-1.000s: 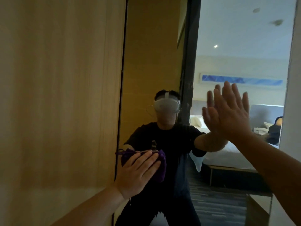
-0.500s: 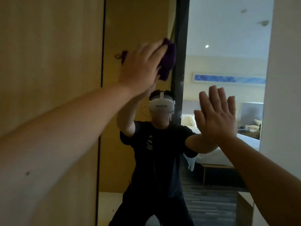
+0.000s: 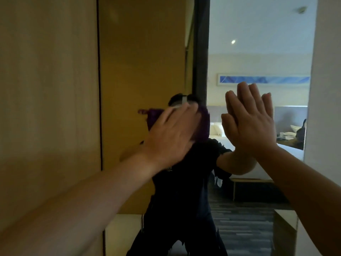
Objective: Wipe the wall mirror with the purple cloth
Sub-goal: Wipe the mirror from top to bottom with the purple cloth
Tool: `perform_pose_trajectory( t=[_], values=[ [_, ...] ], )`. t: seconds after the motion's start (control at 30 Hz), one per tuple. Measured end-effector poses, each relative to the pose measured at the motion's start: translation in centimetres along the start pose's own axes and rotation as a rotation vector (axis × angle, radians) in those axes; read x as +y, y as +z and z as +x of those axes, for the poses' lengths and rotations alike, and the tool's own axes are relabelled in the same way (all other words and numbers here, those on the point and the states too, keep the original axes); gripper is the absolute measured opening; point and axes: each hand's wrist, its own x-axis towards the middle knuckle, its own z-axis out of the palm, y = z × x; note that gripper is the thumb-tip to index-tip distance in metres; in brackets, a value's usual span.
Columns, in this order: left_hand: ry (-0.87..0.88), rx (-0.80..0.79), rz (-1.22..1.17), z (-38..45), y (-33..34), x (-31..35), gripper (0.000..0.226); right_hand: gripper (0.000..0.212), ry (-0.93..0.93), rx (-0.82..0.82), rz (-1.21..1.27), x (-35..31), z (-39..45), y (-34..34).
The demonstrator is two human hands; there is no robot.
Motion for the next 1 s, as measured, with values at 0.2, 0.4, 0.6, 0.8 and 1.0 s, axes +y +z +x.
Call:
perform_pose_trajectory(
  t=[0.2, 0.4, 0.6, 0.8, 1.0],
  values=[
    [0.065, -0.088, -0.029, -12.2, 3.4, 7.8, 0.071, 0.057, 0.000, -0.008, 0.045, 0.0, 0.0, -0.2],
    [0.002, -0.037, -0.120, -15.2, 3.7, 9.3, 0.052, 0.065, 0.180, -0.117, 0.005, 4.0, -4.1, -1.9],
    [-0.036, 0.158, -0.261, -6.3, 1.0, 5.9, 0.045, 0.063, 0.165, -0.169, -0.088, 5.4, -5.0, -1.2],
    [-0.202, 0.310, -0.148, 15.0, -4.8, -1.7, 0.048, 0.062, 0.128, -0.127, -0.088, 6.0, -5.2, -0.5],
    [-0.210, 0.070, -0.083, 21.5, -4.6, -2.7, 0.056, 0.060, 0.100, -0.098, -0.076, 6.4, -5.3, -0.2]
  ],
)
